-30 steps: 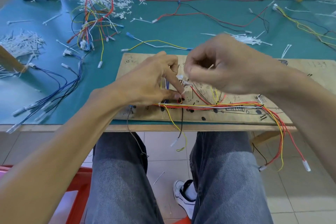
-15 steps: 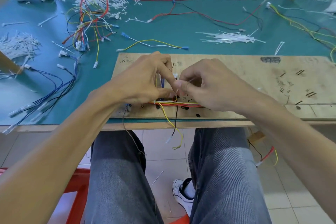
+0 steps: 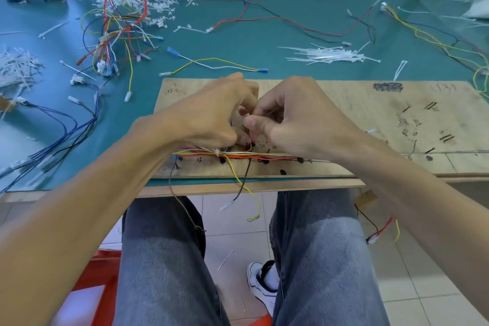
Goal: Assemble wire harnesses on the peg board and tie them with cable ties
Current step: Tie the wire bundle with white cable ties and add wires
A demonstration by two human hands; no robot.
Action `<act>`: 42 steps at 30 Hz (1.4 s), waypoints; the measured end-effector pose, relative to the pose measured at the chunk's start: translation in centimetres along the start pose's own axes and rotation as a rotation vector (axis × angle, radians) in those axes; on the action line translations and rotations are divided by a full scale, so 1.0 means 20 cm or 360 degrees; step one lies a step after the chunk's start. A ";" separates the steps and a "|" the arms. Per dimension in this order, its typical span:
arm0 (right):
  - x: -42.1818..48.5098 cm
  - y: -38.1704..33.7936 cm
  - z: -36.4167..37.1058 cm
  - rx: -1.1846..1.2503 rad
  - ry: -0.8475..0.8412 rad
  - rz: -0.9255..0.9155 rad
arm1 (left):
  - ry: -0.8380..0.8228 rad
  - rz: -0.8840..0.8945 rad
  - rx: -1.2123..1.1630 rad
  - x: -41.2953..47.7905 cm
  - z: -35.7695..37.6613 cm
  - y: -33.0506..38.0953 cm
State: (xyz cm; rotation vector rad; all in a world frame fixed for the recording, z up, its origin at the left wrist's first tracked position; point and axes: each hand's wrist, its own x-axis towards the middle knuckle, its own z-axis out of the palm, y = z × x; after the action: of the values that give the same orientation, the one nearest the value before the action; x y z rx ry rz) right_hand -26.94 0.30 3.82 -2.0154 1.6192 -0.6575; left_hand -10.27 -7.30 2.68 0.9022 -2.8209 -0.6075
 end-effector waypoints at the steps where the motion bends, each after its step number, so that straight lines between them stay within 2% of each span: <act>1: 0.00 -0.01 -0.01 -0.0193 0.0003 -0.0073 | -0.0037 0.0013 -0.0074 0.01 -0.02 0.00; 3: 0.01 -0.03 -0.03 -0.0462 -0.0013 -0.0183 | -0.0043 0.0025 -0.0172 0.01 -0.04 0.01; 5: 0.03 -0.03 -0.04 -0.0509 -0.0026 -0.0252 | 0.0007 0.0010 -0.0167 0.02 -0.04 0.01; 10: 0.02 0.00 0.00 -0.0152 0.0042 -0.0184 | 0.0021 0.0008 0.0022 0.03 -0.02 0.02; 16: -0.01 0.05 0.04 0.0063 0.0087 -0.0131 | -0.0057 0.0014 0.0130 0.04 -0.02 0.03; 19: -0.01 0.10 -0.04 0.0092 0.0007 -0.0108 | -0.0086 0.0021 0.0109 0.03 -0.01 0.01; 21: 0.03 0.22 -0.14 0.0010 0.0133 0.0006 | -0.0051 0.0016 0.0018 0.01 -0.01 0.00; 24: 0.14 0.48 -0.34 -0.0005 0.0547 0.0313 | -0.0030 0.0016 -0.0096 -0.02 -0.02 -0.01; 26: 0.22 0.64 -0.42 -0.0194 0.0676 0.0445 | 0.0001 0.0004 -0.0132 -0.05 -0.02 -0.01; 28: 0.30 0.75 -0.47 -0.0369 0.0630 0.0484 | 0.0039 -0.0003 -0.0146 -0.07 -0.02 0.01; 31: 0.40 0.81 -0.48 -0.0499 0.0419 0.0476 | 0.0126 -0.0015 -0.0114 -0.09 -0.02 0.04; 42: 0.51 0.81 -0.53 -0.0889 -0.0065 0.0328 | 0.0382 -0.0200 -0.0193 -0.16 0.03 0.12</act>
State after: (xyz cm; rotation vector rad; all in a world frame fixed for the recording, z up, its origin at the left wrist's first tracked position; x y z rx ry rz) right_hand -43.88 -13.57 2.71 -2.1557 2.1201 -0.0852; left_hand -9.16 -3.47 3.23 1.0581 -2.5029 -0.6310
